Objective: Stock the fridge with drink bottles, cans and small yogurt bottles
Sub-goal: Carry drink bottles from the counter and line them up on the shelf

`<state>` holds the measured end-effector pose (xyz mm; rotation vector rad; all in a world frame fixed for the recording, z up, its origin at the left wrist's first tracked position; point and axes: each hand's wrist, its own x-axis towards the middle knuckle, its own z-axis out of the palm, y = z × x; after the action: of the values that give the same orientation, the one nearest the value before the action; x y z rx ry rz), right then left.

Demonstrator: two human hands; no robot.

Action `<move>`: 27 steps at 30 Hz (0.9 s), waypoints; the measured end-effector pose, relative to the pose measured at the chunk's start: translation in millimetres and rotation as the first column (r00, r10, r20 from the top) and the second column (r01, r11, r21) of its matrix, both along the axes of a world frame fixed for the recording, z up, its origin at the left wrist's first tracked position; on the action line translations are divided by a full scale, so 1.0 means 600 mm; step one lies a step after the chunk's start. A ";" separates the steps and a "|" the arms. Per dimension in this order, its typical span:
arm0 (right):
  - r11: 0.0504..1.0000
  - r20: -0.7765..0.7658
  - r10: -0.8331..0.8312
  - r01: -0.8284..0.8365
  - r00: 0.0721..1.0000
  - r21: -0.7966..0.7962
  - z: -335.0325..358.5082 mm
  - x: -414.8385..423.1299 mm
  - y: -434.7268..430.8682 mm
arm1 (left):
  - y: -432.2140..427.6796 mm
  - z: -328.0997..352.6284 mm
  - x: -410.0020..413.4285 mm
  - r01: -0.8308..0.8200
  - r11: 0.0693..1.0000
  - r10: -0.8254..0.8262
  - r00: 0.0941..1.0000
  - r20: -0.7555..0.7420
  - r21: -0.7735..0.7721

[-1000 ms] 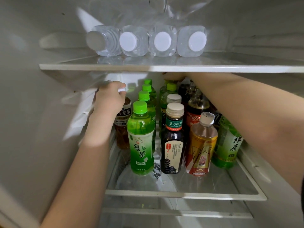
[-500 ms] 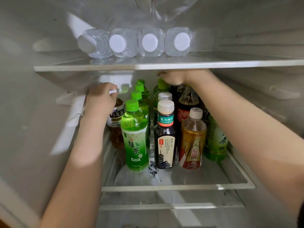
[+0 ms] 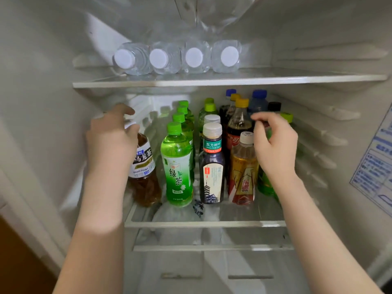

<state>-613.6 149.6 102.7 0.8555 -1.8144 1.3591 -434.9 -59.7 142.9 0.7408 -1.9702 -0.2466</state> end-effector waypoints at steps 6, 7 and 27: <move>0.996 -0.013 0.010 -0.011 1.000 -0.086 -0.045 0.042 0.010 | 0.059 0.020 0.066 0.068 0.996 -0.069 0.998 0.012 0.049; 0.996 -0.012 0.030 -0.031 0.999 -0.083 -0.049 0.050 0.010 | 0.068 0.021 0.070 0.093 0.993 -0.093 0.996 0.005 0.069; 0.965 0.371 0.150 -0.218 0.916 0.147 -0.116 0.115 0.111 | 0.253 -0.010 -0.104 0.745 0.649 -0.746 0.663 -0.066 0.155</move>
<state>-544.4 216.2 33.1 0.9436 -2.2143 1.5634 -497.5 92.4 136.9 -0.0373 -2.1843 -0.9239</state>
